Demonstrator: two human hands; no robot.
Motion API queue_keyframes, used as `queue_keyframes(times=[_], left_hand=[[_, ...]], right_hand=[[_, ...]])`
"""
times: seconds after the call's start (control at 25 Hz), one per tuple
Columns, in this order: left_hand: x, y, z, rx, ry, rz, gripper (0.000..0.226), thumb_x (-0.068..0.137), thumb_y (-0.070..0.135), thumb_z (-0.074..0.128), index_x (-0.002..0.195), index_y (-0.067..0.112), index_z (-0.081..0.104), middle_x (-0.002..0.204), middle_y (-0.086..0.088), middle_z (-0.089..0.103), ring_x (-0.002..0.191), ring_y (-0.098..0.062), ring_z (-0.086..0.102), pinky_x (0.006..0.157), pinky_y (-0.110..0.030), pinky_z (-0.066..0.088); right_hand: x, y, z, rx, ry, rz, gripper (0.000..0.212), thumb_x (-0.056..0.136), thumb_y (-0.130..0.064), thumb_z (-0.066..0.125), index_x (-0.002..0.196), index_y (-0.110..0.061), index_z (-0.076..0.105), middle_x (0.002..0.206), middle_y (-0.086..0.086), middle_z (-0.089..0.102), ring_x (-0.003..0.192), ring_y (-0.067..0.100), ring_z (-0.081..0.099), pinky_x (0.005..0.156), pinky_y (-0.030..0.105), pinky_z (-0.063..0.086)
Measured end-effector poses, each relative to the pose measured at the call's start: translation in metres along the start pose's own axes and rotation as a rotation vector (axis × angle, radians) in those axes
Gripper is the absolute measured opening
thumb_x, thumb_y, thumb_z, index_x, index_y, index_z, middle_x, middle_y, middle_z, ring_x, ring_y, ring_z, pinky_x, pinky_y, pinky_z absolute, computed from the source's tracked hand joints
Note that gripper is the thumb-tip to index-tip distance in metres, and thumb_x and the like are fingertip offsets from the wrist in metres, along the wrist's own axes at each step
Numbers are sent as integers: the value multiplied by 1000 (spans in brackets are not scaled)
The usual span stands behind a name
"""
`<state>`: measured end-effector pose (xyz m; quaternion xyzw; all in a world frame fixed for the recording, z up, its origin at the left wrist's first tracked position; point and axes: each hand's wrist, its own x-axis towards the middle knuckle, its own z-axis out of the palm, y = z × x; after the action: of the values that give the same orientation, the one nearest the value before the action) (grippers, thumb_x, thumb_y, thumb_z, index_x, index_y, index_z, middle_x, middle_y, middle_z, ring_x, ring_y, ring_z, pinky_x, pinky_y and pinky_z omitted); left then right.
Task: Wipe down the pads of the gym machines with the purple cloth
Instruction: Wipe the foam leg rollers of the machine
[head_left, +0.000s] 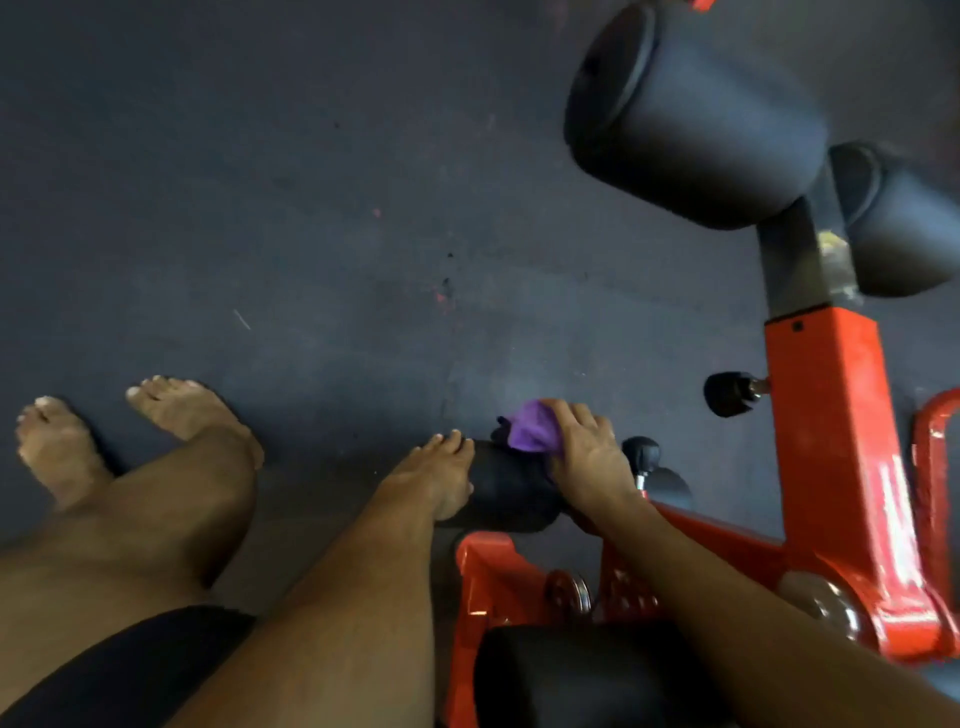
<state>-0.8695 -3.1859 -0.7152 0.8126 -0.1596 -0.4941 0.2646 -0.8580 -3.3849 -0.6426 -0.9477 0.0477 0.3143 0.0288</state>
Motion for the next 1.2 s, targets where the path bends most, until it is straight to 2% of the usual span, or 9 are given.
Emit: queue_keyframes(times=[0.16, 0.24, 0.32, 0.44, 0.56, 0.72, 0.96, 1.04, 1.2], left_hand=[[18, -28, 19, -226, -22, -101, 75, 109, 29, 48, 166, 13, 2, 173, -8, -9, 159, -31, 9, 128, -44, 17], [28, -41, 25, -300, -36, -129, 80, 108, 28, 51, 165, 13, -3, 173, -9, -13, 159, -33, 13, 127, -45, 20], [37, -50, 25, -380, -73, -132, 86, 106, 31, 54, 165, 13, -7, 172, -10, -14, 159, -32, 11, 127, -45, 19], [34, -54, 19, -444, -88, -158, 91, 106, 34, 56, 164, 14, -11, 173, -11, -10, 159, -32, 11, 128, -43, 16], [29, -51, 18, -451, -64, -161, 93, 105, 35, 58, 164, 9, -9, 173, -11, -4, 159, -30, 12, 125, -40, 15], [34, -59, 17, -466, -5, -149, 98, 100, 36, 67, 165, 8, 1, 173, -9, 8, 158, -27, 15, 125, -38, 18], [35, -61, 31, -363, -50, -135, 126, 80, 29, 88, 165, 14, -5, 174, -5, 2, 158, -29, 16, 127, -47, 24], [32, -59, 31, -343, -29, -135, 124, 82, 28, 87, 165, 15, -5, 174, -4, 0, 158, -29, 17, 127, -47, 24], [32, -64, 34, -338, -7, -120, 125, 80, 30, 88, 165, 16, -3, 174, -4, 0, 158, -29, 17, 126, -47, 26]], right_hand=[[26, -27, 53, 117, -283, -18, 85, 74, -62, 34, 149, -24, 45, 158, 6, 39, 146, 31, 34, 121, 42, 25], [35, -41, 61, 152, -279, -95, 86, 81, -59, 13, 151, -21, 44, 160, 0, 37, 149, 19, 26, 121, 26, 12], [35, -39, 61, 209, -255, -219, 66, 94, -44, 22, 148, -16, 49, 152, -4, 43, 139, 3, 28, 111, 10, 11], [43, -10, 64, 69, -210, -148, 59, 89, -45, 39, 140, -21, 58, 142, 0, 51, 122, 26, 45, 104, 31, 34], [49, 24, 71, -4, -225, 184, 47, 92, -49, 50, 133, -26, 60, 134, 12, 50, 115, 42, 51, 102, 47, 44], [65, 14, 68, 231, -250, 316, 31, 94, -42, 60, 121, -25, 64, 126, 9, 51, 119, 35, 56, 107, 36, 43], [47, -18, 59, -59, -309, -150, 60, 79, -57, 49, 134, -33, 53, 125, 1, 51, 122, 27, 45, 100, 47, 42], [55, 8, 64, -227, -293, -41, 62, 82, -68, 43, 136, -38, 50, 130, 3, 48, 126, 27, 42, 105, 52, 38], [82, 22, 72, -6, -316, 333, 45, 97, -57, 48, 131, -27, 55, 131, 17, 48, 127, 39, 50, 109, 46, 39]])
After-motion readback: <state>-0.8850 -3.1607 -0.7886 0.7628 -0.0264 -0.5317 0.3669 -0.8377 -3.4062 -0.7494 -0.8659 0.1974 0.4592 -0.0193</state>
